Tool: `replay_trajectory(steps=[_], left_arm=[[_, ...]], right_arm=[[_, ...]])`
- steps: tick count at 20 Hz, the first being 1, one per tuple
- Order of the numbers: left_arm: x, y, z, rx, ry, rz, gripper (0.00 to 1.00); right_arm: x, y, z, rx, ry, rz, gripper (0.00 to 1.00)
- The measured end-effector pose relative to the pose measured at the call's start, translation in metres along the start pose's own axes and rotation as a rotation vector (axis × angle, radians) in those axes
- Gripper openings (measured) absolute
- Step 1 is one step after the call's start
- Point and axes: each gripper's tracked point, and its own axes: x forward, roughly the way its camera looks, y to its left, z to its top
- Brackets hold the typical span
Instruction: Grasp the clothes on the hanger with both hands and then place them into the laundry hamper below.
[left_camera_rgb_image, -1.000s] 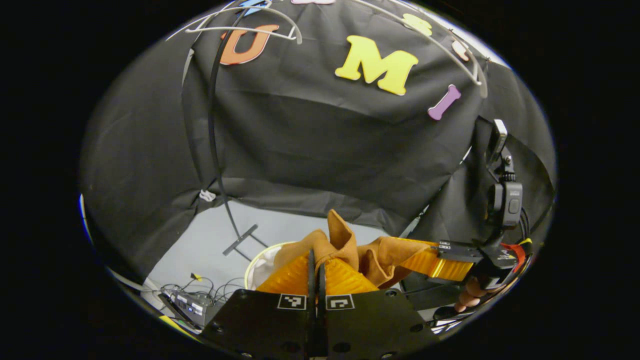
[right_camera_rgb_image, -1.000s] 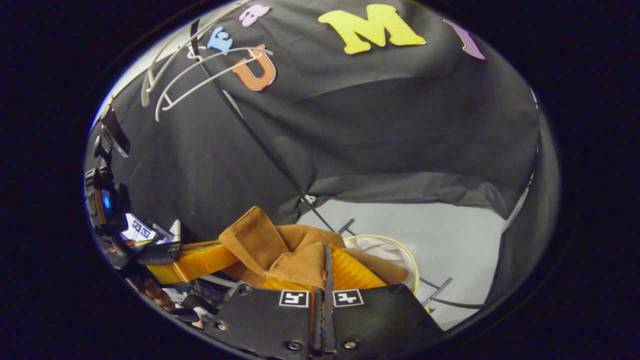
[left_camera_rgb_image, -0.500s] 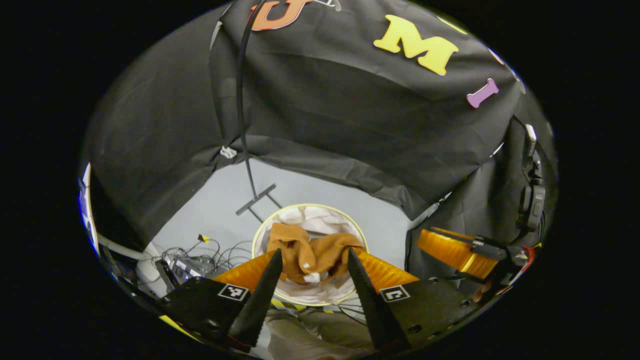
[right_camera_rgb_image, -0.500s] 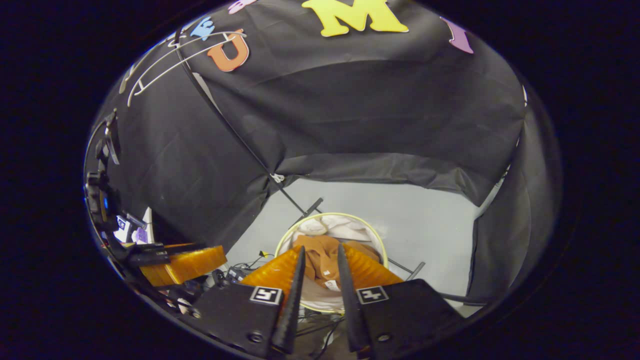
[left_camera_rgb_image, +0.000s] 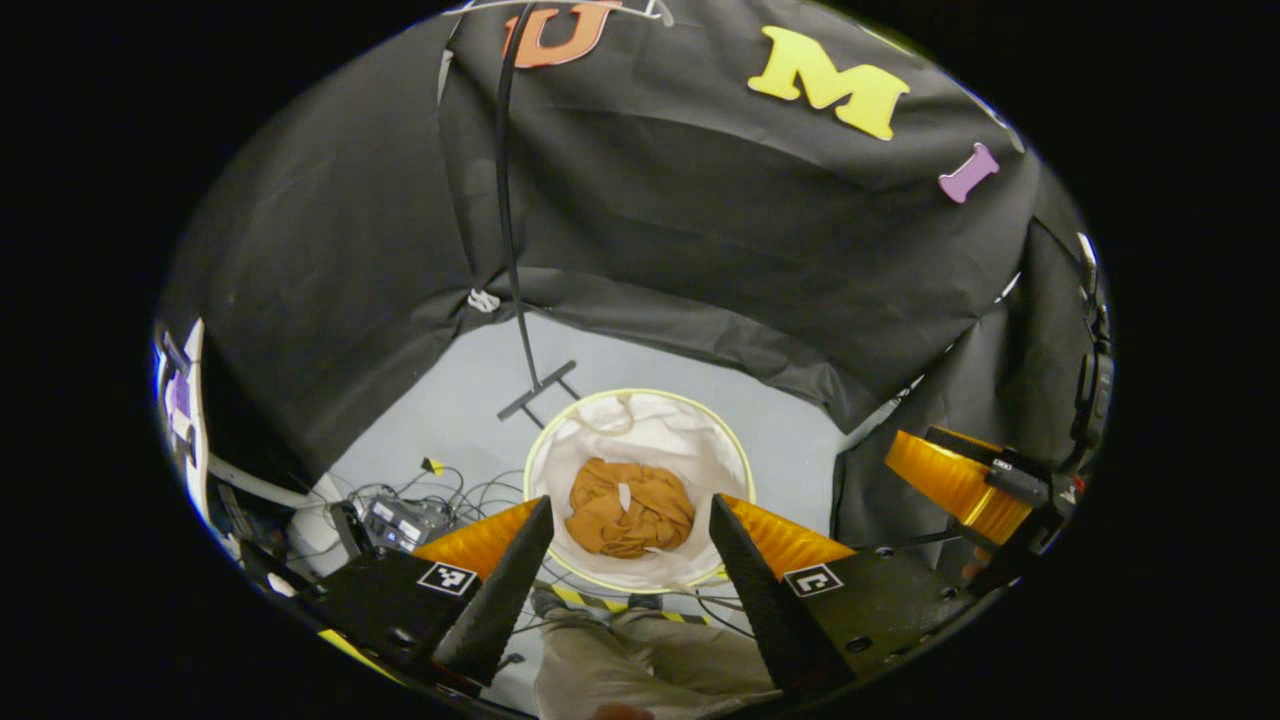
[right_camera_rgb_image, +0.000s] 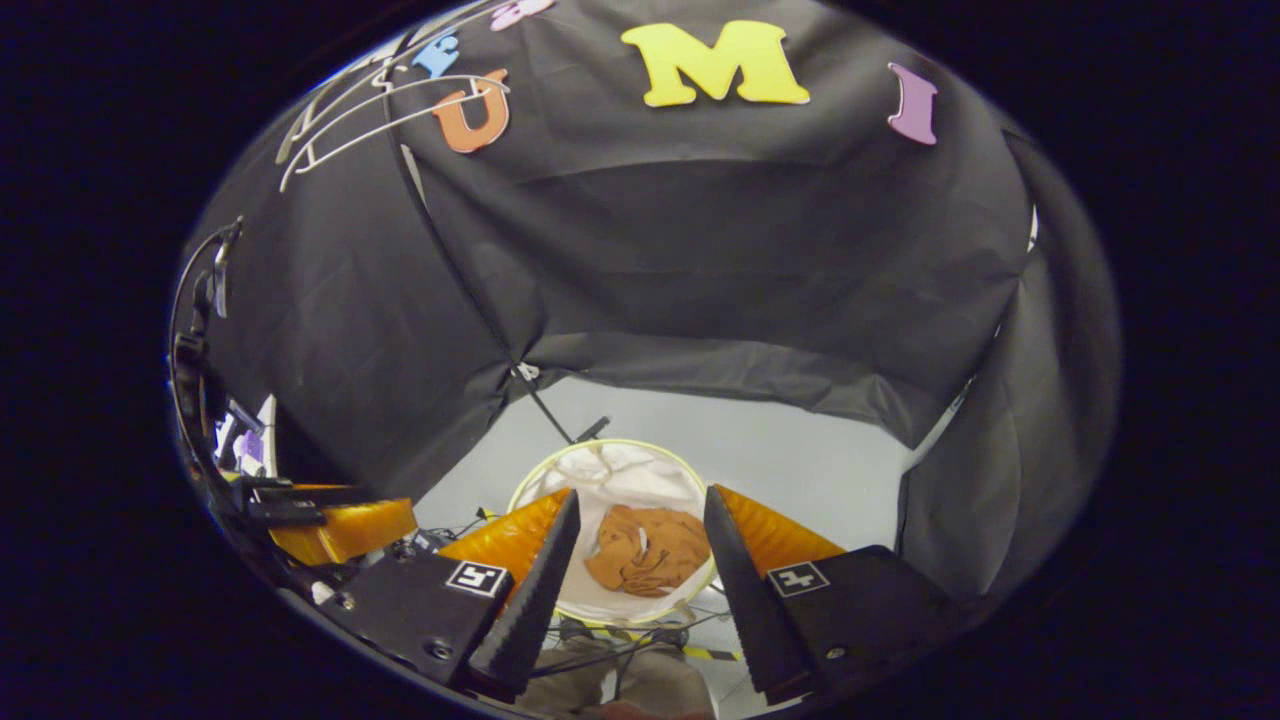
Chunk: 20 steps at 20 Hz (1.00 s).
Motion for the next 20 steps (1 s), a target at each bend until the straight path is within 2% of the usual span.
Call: replay_trajectory(steps=[1, 2, 3, 6, 7, 9, 10, 11, 15, 16, 17, 18, 19, 20], left_arm=[[-0.008, -0.002, 0.01, 0.021, -0.034, 0.006, 0.96], [-0.018, -0.003, 0.022, 0.04, -0.069, 0.011, 1.0], [-0.026, -0.006, 0.029, 0.059, -0.109, 0.009, 0.96], [-0.057, -0.012, 0.055, 0.089, -0.223, -0.025, 0.96], [-0.067, -0.011, 0.062, 0.098, -0.263, -0.039, 1.0], [-0.093, -0.001, 0.074, 0.121, -0.342, -0.054, 0.95], [-0.106, 0.004, 0.081, 0.136, -0.376, -0.057, 0.95], [-0.119, 0.01, 0.084, 0.149, -0.408, -0.053, 0.95], [-0.175, 0.033, 0.093, 0.168, -0.512, -0.068, 0.95], [-0.188, 0.038, 0.095, 0.17, -0.538, -0.074, 0.95], [-0.199, 0.043, 0.097, 0.174, -0.562, -0.08, 1.0], [-0.21, 0.047, 0.096, 0.177, -0.582, -0.086, 0.95], [-0.223, 0.049, 0.094, 0.183, -0.606, -0.093, 1.0], [-0.236, 0.051, 0.093, 0.188, -0.63, -0.104, 1.0]], right_arm=[[-0.008, 0.002, 0.003, -0.015, -0.019, -0.003, 0.8], [-0.017, 0.004, 0.009, -0.032, -0.053, -0.006, 0.81], [-0.029, 0.004, 0.018, -0.046, -0.093, -0.014, 0.8], [-0.07, 0.011, 0.049, -0.064, -0.235, -0.043, 0.8], [-0.088, 0.013, 0.061, -0.06, -0.294, -0.061, 0.81], [-0.123, 0.018, 0.08, -0.04, -0.401, -0.102, 0.82], [-0.144, 0.023, 0.085, -0.028, -0.444, -0.113, 0.9], [-0.165, 0.03, 0.085, -0.019, -0.48, -0.122, 0.94], [-0.222, 0.043, 0.075, -0.015, -0.57, -0.165, 0.99], [-0.236, 0.049, 0.072, -0.023, -0.593, -0.176, 0.97], [-0.251, 0.056, 0.068, -0.031, -0.616, -0.193, 0.99], [-0.264, 0.061, 0.066, -0.038, -0.642, -0.207, 0.99], [-0.278, 0.065, 0.064, -0.049, -0.668, -0.225, 0.99], [-0.292, 0.07, 0.062, -0.061, -0.698, -0.237, 0.99]])
